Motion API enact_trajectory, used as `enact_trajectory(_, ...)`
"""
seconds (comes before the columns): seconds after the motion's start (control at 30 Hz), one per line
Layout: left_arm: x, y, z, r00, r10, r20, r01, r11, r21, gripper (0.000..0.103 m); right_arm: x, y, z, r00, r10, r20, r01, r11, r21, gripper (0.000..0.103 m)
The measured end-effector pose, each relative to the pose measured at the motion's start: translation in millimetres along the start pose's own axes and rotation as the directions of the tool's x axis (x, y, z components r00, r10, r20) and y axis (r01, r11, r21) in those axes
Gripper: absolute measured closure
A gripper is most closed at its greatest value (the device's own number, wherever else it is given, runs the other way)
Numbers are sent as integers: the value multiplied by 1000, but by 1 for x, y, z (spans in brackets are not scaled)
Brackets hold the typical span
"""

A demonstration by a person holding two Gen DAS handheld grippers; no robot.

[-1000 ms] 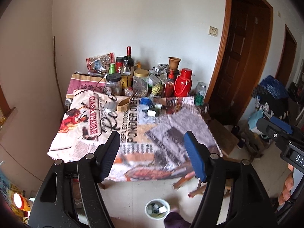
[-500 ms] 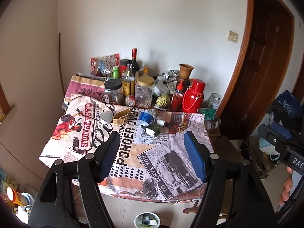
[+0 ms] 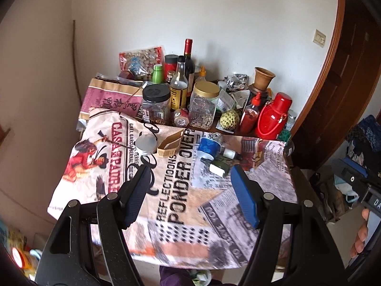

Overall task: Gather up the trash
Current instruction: 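Grasp the tan cardboard piece with the left tool while the right tool grasps the dark green glass bottle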

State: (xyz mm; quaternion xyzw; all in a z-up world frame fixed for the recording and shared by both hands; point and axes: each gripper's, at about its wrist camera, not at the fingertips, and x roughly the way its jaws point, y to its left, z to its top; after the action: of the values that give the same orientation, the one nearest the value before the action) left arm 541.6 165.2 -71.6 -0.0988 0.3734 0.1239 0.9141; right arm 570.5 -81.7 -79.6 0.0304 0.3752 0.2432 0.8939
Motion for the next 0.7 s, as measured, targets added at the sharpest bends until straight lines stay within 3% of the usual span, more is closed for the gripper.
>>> enact_trajectory(0.17, 55, 35, 28, 996, -66, -67, 66, 998, 7, 34, 52, 17, 17, 999, 5, -50, -2, 999, 53, 28)
enact_trajectory(0.27, 94, 52, 36, 990, -70, -126, 72, 997, 9, 34, 96, 20, 20, 994, -6, -111, 16, 996, 93, 28)
enact_trajectory(0.47, 184, 76, 32, 959, -80, -273, 85, 996, 8, 34, 170, 13, 8, 976, 7, -220, 42, 976, 215, 28)
enact_trajectory(0.7, 260, 83, 24, 927, -84, -366, 110, 993, 51, 34, 247, 6, -17, 937, 67, -344, 54, 942, 332, 28)
